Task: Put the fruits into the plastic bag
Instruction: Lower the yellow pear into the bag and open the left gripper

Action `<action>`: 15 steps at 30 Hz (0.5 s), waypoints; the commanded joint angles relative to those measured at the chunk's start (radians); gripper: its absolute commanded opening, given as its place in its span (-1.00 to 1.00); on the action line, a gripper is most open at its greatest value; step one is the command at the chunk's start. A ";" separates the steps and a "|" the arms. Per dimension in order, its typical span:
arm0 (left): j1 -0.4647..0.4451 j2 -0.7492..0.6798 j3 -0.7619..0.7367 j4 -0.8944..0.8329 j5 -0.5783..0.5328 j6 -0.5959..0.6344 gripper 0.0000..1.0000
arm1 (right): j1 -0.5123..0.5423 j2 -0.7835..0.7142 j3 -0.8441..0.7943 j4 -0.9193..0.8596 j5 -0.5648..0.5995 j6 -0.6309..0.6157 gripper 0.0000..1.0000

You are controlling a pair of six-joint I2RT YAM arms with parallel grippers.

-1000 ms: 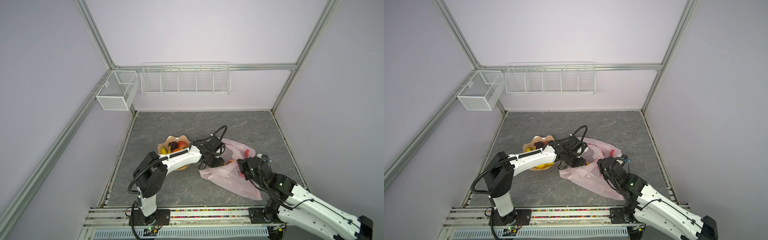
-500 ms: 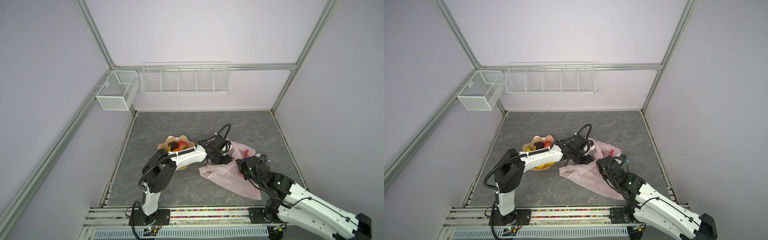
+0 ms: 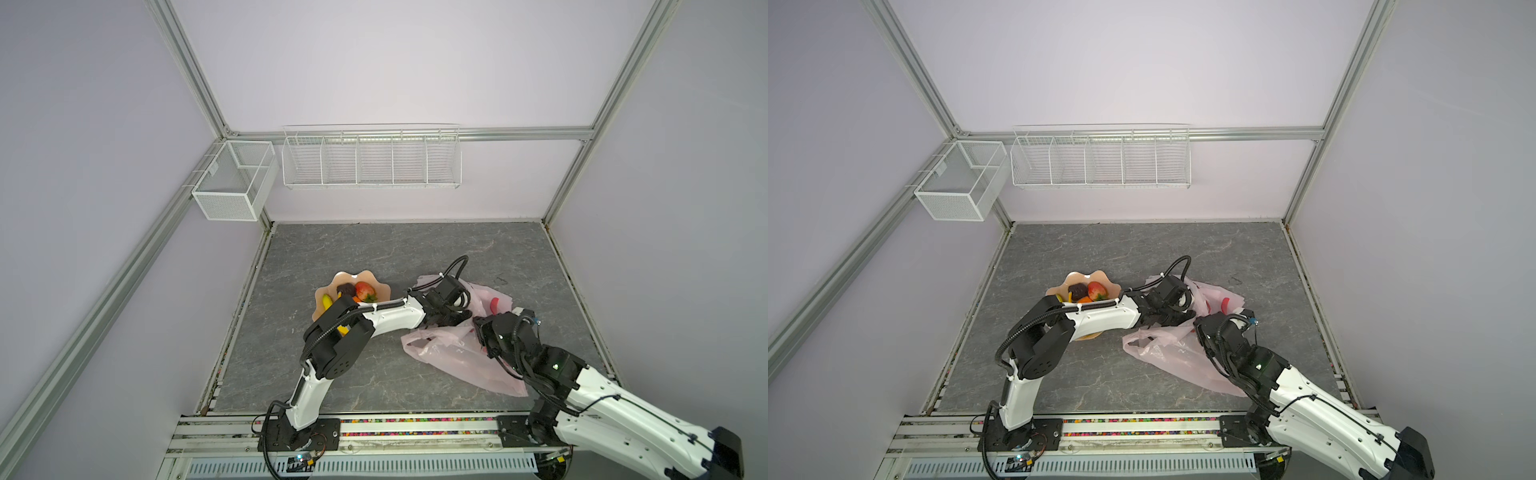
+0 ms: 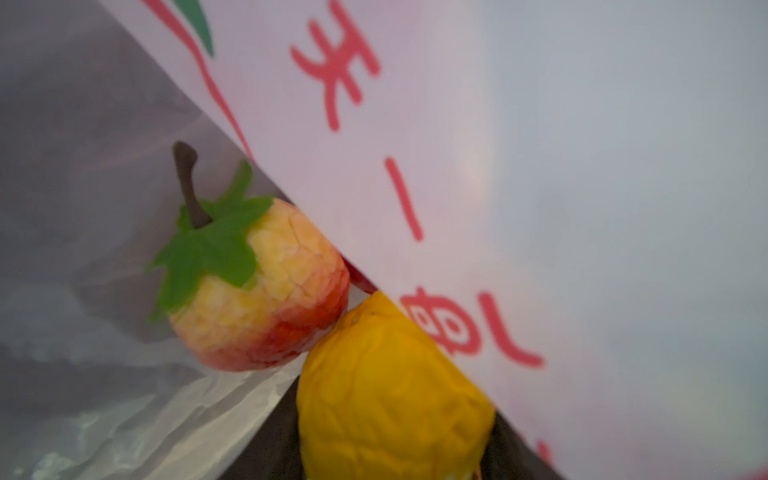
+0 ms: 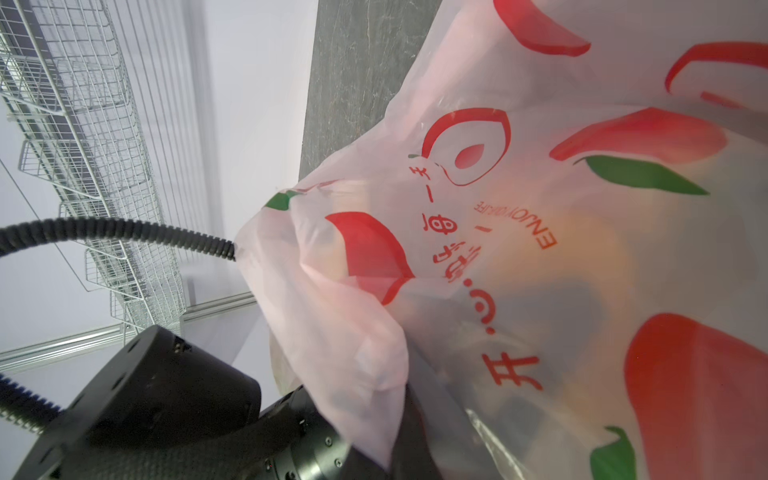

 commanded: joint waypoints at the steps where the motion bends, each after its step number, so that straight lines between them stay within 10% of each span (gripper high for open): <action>1: -0.030 0.011 0.033 0.046 -0.013 -0.038 0.07 | 0.005 0.005 -0.012 0.058 -0.047 0.060 -0.88; 7: -0.027 -0.044 0.034 -0.042 -0.098 -0.022 0.65 | 0.005 -0.003 -0.011 0.041 -0.045 0.061 -0.88; 15: -0.013 -0.114 0.057 -0.179 -0.180 0.009 0.76 | 0.005 -0.027 -0.012 0.002 -0.031 0.063 -0.88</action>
